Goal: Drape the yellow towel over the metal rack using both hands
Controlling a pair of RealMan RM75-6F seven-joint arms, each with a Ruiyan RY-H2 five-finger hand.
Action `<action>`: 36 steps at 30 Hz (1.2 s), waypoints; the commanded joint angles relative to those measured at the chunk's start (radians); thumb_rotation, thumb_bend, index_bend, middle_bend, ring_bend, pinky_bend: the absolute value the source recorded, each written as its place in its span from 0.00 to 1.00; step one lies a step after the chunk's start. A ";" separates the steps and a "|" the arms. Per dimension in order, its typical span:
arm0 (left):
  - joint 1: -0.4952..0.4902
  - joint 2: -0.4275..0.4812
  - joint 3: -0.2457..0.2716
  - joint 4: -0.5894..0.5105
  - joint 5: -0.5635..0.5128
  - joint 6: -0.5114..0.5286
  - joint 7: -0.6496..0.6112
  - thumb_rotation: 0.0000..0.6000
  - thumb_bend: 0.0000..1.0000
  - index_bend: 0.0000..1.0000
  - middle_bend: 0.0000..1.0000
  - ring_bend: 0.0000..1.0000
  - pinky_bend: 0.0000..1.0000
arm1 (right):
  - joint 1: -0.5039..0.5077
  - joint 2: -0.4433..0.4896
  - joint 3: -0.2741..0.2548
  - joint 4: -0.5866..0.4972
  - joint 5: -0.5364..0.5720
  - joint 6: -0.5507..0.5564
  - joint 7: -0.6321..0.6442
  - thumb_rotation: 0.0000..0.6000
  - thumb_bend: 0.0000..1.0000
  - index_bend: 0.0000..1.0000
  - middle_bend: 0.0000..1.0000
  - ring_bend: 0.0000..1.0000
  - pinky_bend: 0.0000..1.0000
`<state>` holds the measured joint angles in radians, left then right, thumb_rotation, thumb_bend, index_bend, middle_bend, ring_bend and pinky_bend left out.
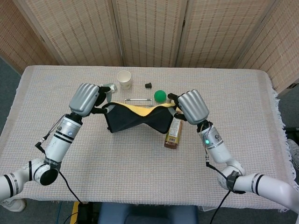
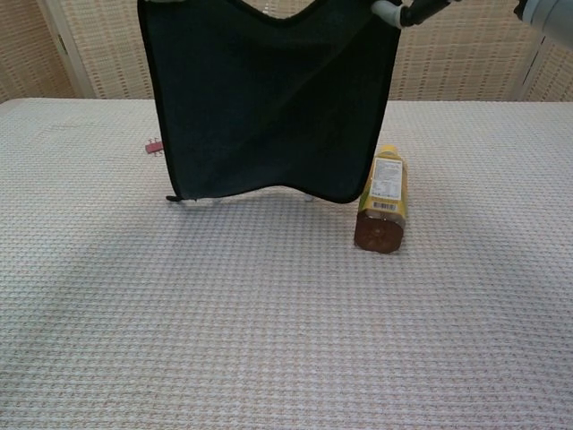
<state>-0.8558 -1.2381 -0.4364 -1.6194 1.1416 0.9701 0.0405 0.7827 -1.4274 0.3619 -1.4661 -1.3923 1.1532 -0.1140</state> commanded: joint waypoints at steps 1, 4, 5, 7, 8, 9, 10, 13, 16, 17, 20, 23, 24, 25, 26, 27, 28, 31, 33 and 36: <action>-0.040 -0.020 -0.008 0.051 -0.060 -0.037 0.029 1.00 0.33 0.68 0.96 0.79 0.96 | 0.025 -0.009 0.013 0.033 0.023 -0.021 -0.029 1.00 0.47 0.67 0.96 1.00 1.00; -0.064 -0.041 -0.006 0.102 -0.099 -0.055 0.045 1.00 0.33 0.68 0.96 0.79 0.96 | 0.047 -0.019 0.023 0.066 0.042 -0.033 -0.053 1.00 0.47 0.67 0.96 1.00 1.00; -0.071 -0.047 -0.007 0.117 -0.111 -0.060 0.048 1.00 0.33 0.68 0.96 0.79 0.96 | 0.054 -0.022 0.026 0.076 0.048 -0.038 -0.059 1.00 0.47 0.67 0.96 1.00 1.00; -0.084 -0.060 -0.008 0.151 -0.136 -0.068 0.051 1.00 0.33 0.68 0.96 0.79 0.96 | 0.070 -0.033 0.031 0.103 0.060 -0.048 -0.066 1.00 0.47 0.67 0.96 1.00 1.00; -0.088 -0.065 -0.009 0.166 -0.146 -0.070 0.052 1.00 0.33 0.68 0.96 0.79 0.96 | 0.076 -0.039 0.033 0.115 0.065 -0.052 -0.068 1.00 0.47 0.67 0.96 1.00 1.00; -0.093 -0.071 -0.010 0.179 -0.157 -0.073 0.051 1.00 0.33 0.68 0.96 0.79 0.96 | 0.082 -0.044 0.034 0.126 0.070 -0.057 -0.070 1.00 0.47 0.67 0.96 1.00 1.00; -0.098 -0.078 -0.011 0.197 -0.171 -0.077 0.052 1.00 0.33 0.68 0.96 0.79 0.96 | 0.091 -0.051 0.036 0.140 0.077 -0.062 -0.072 1.00 0.47 0.67 0.96 1.00 1.00; -0.112 -0.094 -0.009 0.240 -0.194 -0.083 0.058 1.00 0.33 0.68 0.96 0.79 0.96 | 0.110 -0.070 0.037 0.178 0.088 -0.071 -0.079 1.00 0.47 0.67 0.96 1.00 1.00; -0.122 -0.107 -0.010 0.273 -0.212 -0.088 0.057 1.00 0.33 0.68 0.96 0.79 0.96 | 0.127 -0.087 0.039 0.210 0.098 -0.079 -0.089 1.00 0.47 0.67 0.96 1.00 1.00; -0.126 -0.113 -0.010 0.289 -0.218 -0.088 0.058 1.00 0.33 0.68 0.96 0.79 0.96 | 0.134 -0.093 0.039 0.224 0.103 -0.084 -0.094 1.00 0.47 0.67 0.96 1.00 1.00; -0.136 -0.128 -0.012 0.325 -0.243 -0.096 0.059 1.00 0.33 0.68 0.96 0.79 0.96 | 0.152 -0.109 0.041 0.263 0.116 -0.094 -0.108 1.00 0.47 0.67 0.96 1.00 1.00; -0.149 -0.143 -0.015 0.365 -0.266 -0.107 0.059 1.00 0.33 0.68 0.96 0.79 0.96 | 0.170 -0.123 0.041 0.302 0.126 -0.103 -0.123 1.00 0.47 0.67 0.96 1.00 1.00; -0.154 -0.149 -0.014 0.384 -0.273 -0.113 0.063 1.00 0.33 0.68 0.96 0.79 0.96 | 0.177 -0.129 0.042 0.314 0.130 -0.106 -0.126 1.00 0.47 0.67 0.96 1.00 1.00; -0.158 -0.152 -0.013 0.397 -0.278 -0.117 0.066 1.00 0.33 0.68 0.96 0.79 0.96 | 0.182 -0.134 0.042 0.324 0.132 -0.108 -0.127 1.00 0.47 0.67 0.96 1.00 1.00; -0.161 -0.156 -0.013 0.408 -0.282 -0.118 0.067 1.00 0.33 0.68 0.96 0.79 0.96 | 0.186 -0.139 0.042 0.333 0.135 -0.111 -0.129 1.00 0.47 0.67 0.96 1.00 1.00; -0.164 -0.160 -0.013 0.418 -0.286 -0.121 0.067 1.00 0.33 0.68 0.96 0.79 0.96 | 0.191 -0.144 0.041 0.342 0.139 -0.115 -0.131 1.00 0.47 0.67 0.96 1.00 1.00; -0.168 -0.165 -0.013 0.431 -0.292 -0.124 0.068 1.00 0.33 0.68 0.96 0.79 0.96 | 0.197 -0.150 0.041 0.353 0.144 -0.120 -0.132 1.00 0.47 0.67 0.96 1.00 1.00; -0.176 -0.176 -0.012 0.459 -0.307 -0.132 0.074 1.00 0.33 0.67 0.96 0.79 0.96 | 0.213 -0.169 0.038 0.385 0.151 -0.132 -0.133 1.00 0.47 0.67 0.95 1.00 1.00; -0.182 -0.184 -0.011 0.479 -0.315 -0.136 0.079 1.00 0.33 0.67 0.96 0.79 0.96 | 0.223 -0.181 0.039 0.404 0.157 -0.139 -0.132 1.00 0.47 0.67 0.95 1.00 1.00; -0.191 -0.197 -0.012 0.509 -0.329 -0.147 0.082 1.00 0.33 0.67 0.96 0.79 0.96 | 0.239 -0.197 0.039 0.431 0.161 -0.147 -0.132 1.00 0.47 0.67 0.95 1.00 1.00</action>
<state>-1.0421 -1.4286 -0.4484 -1.1195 0.8194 0.8286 0.1201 1.0136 -1.6167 0.4007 -1.0446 -1.2346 1.0114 -0.2456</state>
